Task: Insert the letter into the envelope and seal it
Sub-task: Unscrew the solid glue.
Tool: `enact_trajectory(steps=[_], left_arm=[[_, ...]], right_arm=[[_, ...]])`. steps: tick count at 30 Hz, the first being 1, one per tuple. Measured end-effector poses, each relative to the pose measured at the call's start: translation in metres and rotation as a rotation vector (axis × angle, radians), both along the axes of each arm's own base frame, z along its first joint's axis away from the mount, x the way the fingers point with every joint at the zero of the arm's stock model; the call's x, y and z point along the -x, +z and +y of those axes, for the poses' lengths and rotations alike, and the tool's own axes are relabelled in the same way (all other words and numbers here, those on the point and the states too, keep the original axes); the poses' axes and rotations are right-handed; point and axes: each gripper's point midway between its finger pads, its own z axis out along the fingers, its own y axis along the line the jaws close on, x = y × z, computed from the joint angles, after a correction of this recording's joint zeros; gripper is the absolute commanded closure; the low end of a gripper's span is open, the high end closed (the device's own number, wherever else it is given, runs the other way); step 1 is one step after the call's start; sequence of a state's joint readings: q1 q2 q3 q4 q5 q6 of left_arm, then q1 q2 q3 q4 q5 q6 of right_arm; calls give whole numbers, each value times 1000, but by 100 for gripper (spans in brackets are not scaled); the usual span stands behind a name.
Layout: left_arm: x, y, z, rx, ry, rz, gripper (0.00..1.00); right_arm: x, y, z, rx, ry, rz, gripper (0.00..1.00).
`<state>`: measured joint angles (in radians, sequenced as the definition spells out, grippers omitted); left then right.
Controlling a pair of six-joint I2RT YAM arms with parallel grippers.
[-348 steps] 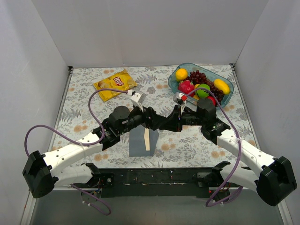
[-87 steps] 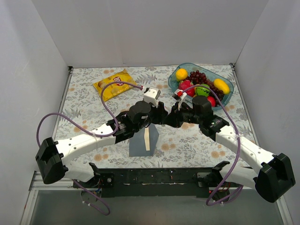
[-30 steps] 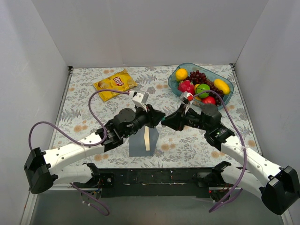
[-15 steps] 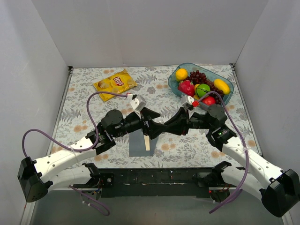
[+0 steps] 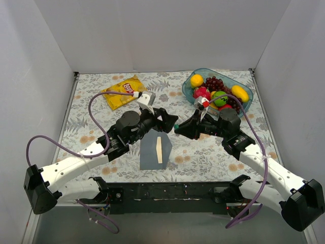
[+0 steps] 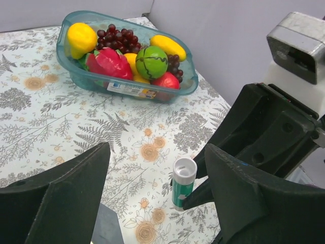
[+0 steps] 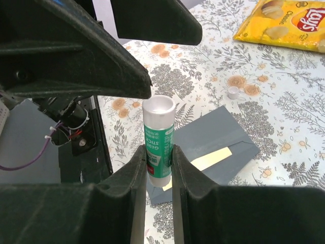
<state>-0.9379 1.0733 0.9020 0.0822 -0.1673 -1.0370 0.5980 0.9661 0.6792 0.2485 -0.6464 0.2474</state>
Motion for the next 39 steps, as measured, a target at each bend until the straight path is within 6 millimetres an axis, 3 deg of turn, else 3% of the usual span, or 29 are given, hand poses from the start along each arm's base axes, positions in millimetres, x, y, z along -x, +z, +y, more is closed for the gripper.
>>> enact_trajectory(steps=[8, 14, 15, 19, 21, 24, 28, 31, 39], left_arm=[[-5, -24, -9, -82, 16, 49, 35], [-1, -32, -19, -112, -8, 60, 50], [0, -32, -19, -115, -10, 58, 54], [2, -30, -21, -108, -21, 57, 89], [6, -28, -25, -105, -40, 52, 100], [7, -26, -26, -98, -44, 55, 100], [7, -27, -26, -97, -43, 58, 100], [7, -27, -27, -93, -42, 63, 100], [7, -27, -27, -88, -42, 68, 100]], right_arm=[[-7, -7, -2, 21, -42, 21, 99], [-9, -9, -2, 25, -51, 24, 99], [-9, -9, -2, 25, -53, 24, 99], [-10, -9, -2, 27, -60, 26, 99], [-10, -10, -2, 28, -59, 26, 99], [-10, -9, -2, 27, -60, 23, 99], [-11, -10, -2, 28, -66, 24, 75], [-12, -10, -2, 28, -70, 24, 68], [-13, -10, -2, 26, -78, 31, 62]])
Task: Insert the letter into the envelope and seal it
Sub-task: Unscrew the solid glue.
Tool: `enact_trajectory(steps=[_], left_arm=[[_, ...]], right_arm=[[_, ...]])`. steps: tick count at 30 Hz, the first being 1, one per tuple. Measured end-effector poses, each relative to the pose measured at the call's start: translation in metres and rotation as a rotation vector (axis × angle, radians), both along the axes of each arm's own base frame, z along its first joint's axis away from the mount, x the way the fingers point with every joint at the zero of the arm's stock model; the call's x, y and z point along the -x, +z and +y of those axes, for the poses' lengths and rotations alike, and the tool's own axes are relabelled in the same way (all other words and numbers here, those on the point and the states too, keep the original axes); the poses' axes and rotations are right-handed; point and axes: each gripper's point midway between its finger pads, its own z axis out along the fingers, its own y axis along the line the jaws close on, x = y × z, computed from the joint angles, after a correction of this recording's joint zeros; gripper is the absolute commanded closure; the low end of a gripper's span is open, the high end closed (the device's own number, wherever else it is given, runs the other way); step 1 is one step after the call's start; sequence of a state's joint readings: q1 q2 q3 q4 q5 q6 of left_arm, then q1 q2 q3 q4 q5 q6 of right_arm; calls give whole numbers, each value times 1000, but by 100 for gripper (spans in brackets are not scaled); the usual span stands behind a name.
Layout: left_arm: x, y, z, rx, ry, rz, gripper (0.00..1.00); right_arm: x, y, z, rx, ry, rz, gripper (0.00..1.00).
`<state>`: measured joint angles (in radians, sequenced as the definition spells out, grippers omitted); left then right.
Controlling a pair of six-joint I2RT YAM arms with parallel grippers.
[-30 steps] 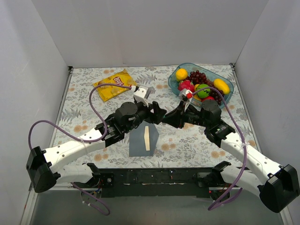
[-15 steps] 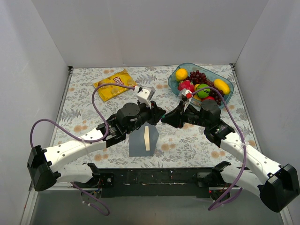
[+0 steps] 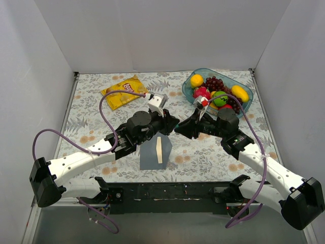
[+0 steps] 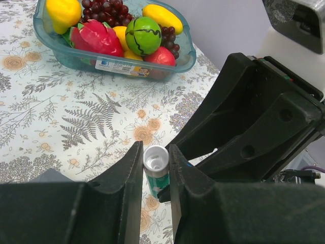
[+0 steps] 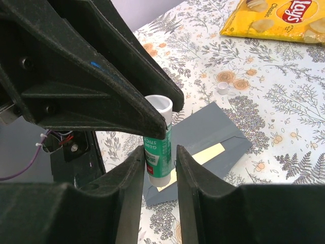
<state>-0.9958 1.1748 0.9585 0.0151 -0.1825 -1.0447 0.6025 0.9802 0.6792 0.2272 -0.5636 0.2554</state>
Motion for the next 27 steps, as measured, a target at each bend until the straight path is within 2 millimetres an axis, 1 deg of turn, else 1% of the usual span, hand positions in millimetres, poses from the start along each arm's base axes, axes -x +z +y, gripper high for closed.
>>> enact_trajectory(steps=[4, 8, 12, 20, 24, 26, 27], left_arm=[[0, 0, 0, 0, 0, 0, 100], [1, -1, -1, -1, -7, 2, 100], [0, -6, -5, -10, -13, 10, 100], [-1, -7, -7, -7, -16, 7, 100], [-2, -6, -7, -6, -14, 7, 100], [-2, -6, -7, -6, -14, 6, 100], [-2, -6, -7, -6, -14, 6, 100]], right_arm=[[-1, 0, 1, -1, -2, 2, 57], [-2, -1, 1, -1, -4, 2, 56], [-3, -2, 2, 1, -4, 6, 55], [-4, -5, 2, 4, -4, 14, 69], [-4, -5, 3, 4, -2, 15, 70], [-4, -5, 3, 3, -1, 15, 76], [-4, -5, 3, 3, 0, 15, 83]])
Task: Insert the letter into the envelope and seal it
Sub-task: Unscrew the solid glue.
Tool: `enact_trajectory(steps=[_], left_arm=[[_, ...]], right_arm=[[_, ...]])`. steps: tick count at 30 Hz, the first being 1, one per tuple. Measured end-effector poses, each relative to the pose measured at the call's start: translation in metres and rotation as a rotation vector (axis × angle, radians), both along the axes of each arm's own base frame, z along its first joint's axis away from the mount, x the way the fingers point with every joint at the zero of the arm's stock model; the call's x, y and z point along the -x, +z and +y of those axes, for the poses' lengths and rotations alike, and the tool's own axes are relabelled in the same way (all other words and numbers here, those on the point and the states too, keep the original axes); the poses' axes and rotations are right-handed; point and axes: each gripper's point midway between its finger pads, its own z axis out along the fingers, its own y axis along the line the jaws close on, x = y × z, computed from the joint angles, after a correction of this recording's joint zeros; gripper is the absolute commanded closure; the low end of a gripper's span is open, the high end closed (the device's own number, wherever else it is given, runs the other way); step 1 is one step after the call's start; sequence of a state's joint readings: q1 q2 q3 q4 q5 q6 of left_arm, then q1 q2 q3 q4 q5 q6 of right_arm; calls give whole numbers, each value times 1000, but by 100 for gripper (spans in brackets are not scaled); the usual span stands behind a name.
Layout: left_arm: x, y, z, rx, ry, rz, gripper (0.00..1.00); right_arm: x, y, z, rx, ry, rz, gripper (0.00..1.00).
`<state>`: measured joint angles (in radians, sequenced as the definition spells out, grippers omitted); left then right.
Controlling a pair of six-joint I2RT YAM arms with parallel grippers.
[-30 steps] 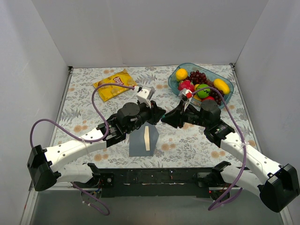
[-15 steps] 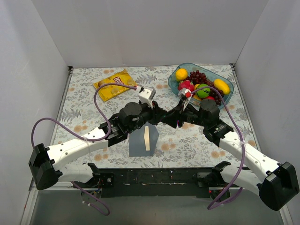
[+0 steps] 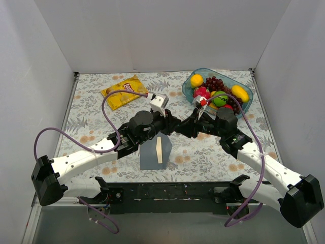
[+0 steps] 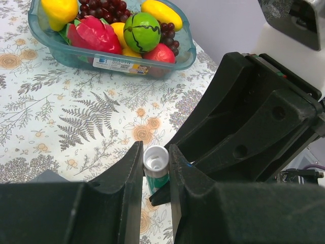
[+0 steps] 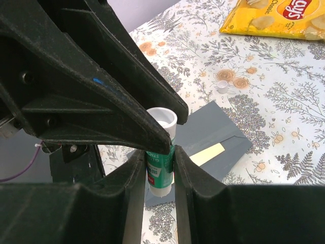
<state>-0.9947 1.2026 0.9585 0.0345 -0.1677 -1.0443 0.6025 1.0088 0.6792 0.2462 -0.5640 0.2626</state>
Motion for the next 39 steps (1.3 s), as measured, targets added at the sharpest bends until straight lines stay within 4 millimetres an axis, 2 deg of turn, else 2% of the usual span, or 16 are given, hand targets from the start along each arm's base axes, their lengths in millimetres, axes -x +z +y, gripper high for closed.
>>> enact_trajectory(steps=[1, 7, 11, 15, 18, 24, 25, 26, 27, 28, 29, 33, 39], left_arm=[[0, 0, 0, 0, 1, 0, 100], [-1, 0, 0, 1, 1, 0, 100], [6, 1, -1, 6, -48, -10, 91], [25, 9, 0, 28, -159, -53, 89], [45, 21, 1, 55, -260, -103, 100], [81, 46, 4, 102, -446, -196, 98], [85, 48, 3, 107, -465, -207, 87], [87, 50, 3, 109, -478, -214, 42], [89, 51, 3, 111, -486, -219, 27], [88, 51, 3, 110, -486, -228, 18], [88, 51, 3, 110, -482, -225, 3], [77, 51, 6, 112, -413, -209, 2], [41, 51, 21, 115, -178, -177, 2]], right_arm=[[0, 0, 0, -1, 0, -1, 98], [-1, 0, 1, -4, 2, -1, 99], [6, 2, 3, -10, 43, -4, 99], [23, 9, 4, -30, 132, -26, 99], [40, 21, 5, -62, 230, -68, 99], [75, 45, 3, -128, 426, -166, 99], [78, 47, 2, -134, 445, -178, 99], [81, 48, 2, -138, 458, -185, 99], [82, 49, 1, -140, 465, -189, 99], [82, 50, 1, -141, 465, -193, 99], [82, 50, 1, -140, 461, -197, 99], [66, 44, 3, -117, 378, -184, 99], [25, 20, 4, -26, 162, -80, 99]])
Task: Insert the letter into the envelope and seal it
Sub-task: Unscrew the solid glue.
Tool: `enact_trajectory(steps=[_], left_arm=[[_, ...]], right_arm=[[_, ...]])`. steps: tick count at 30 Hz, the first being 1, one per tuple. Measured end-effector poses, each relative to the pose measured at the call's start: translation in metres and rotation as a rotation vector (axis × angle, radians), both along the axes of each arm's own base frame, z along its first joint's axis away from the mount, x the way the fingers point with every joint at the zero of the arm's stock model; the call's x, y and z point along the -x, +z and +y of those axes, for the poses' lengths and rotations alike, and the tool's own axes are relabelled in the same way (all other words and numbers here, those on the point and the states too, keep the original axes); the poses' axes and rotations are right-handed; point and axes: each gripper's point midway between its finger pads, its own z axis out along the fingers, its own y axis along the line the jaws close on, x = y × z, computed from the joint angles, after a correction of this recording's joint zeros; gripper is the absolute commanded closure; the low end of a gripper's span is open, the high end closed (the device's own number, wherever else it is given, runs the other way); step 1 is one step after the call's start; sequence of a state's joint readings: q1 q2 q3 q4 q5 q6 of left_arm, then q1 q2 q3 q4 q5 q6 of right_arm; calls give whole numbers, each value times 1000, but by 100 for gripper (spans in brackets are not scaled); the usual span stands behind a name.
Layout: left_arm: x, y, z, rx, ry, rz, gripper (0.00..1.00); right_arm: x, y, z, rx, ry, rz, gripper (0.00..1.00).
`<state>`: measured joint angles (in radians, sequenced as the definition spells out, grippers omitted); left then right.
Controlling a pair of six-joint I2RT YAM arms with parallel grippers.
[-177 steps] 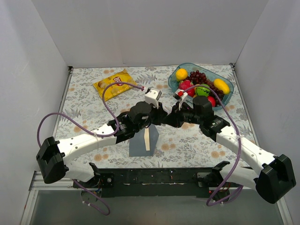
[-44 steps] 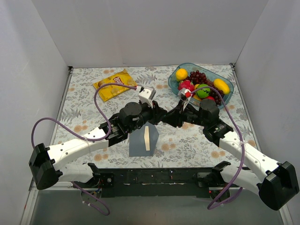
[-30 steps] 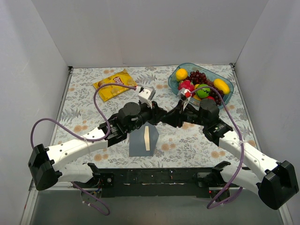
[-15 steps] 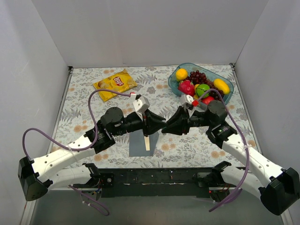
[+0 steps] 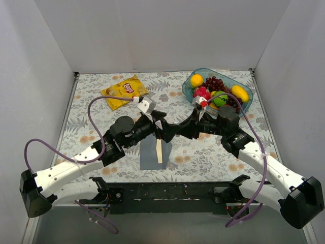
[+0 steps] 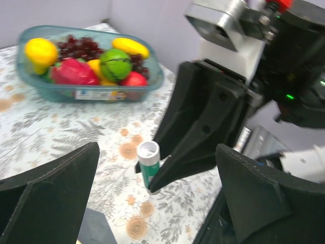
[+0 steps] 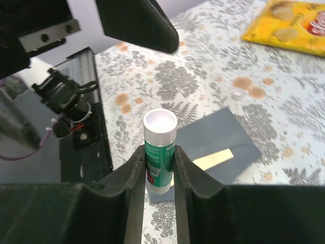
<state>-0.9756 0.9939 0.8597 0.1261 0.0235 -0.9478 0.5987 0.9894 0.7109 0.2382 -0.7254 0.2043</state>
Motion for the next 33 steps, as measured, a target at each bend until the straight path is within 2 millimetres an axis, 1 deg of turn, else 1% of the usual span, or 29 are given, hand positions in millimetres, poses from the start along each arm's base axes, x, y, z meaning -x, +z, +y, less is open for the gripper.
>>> enact_trajectory(steps=[3, 6, 9, 12, 15, 21, 29, 33], left_arm=[[-23, -10, 8, -27, 139, 54, 2], [-44, -24, 7, -76, 245, 105, 2], [-57, -42, 7, -134, 310, 144, 2], [-63, -59, 7, -182, 343, 175, 2], [-66, -62, 8, -197, 361, 183, 2], [-68, -61, 12, -201, 389, 186, 2], [-70, -62, 14, -203, 406, 192, 2], [-77, -58, 8, -214, 422, 206, 2]], right_arm=[[-14, -12, -3, 43, -87, 39, 99], [-23, -20, -7, 72, -148, 60, 99], [-28, -25, -11, 92, -188, 71, 99], [-32, -29, -13, 108, -216, 79, 99], [-35, -33, -14, 123, -235, 85, 99], [-38, -36, -14, 144, -246, 88, 99], [-37, -34, -14, 177, -257, 106, 99], [-38, -29, -14, 183, -268, 110, 99]])
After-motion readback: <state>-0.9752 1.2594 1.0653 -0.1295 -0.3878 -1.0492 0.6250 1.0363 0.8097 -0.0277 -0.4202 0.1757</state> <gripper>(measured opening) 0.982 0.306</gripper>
